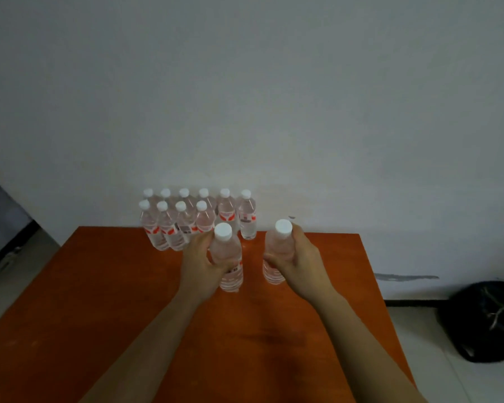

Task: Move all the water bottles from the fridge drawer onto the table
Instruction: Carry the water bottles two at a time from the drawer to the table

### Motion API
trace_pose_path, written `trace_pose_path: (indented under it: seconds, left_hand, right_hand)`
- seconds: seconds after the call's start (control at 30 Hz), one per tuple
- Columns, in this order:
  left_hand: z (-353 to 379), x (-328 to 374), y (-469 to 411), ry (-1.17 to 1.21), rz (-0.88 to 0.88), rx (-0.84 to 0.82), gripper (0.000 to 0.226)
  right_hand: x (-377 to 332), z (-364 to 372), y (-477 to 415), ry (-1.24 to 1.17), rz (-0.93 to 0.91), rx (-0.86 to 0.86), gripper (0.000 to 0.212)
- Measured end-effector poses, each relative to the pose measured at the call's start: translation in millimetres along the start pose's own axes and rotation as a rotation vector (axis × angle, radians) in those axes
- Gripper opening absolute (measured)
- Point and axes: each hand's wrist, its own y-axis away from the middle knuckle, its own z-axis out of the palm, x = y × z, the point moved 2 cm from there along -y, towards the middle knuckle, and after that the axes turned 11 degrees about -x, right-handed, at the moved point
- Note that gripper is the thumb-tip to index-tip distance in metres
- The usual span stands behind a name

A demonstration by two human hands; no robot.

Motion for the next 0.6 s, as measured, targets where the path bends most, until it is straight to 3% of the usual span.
trace_pose_path:
  seconds: [0.33, 0.6]
  left_hand:
    - [12.2, -122.4, -110.9, 0.049, -0.047, -0.251, 0.066]
    - [38.4, -164.4, -157.2, 0.064, -0.13, -0.285, 0.059]
  right_hand:
    - [44.8, 69.5, -108.1, 0.186, 0.281, -0.067, 0.059]
    - [81.4, 102.4, -162.2, 0.122, 0.401, -0.058, 0.059]
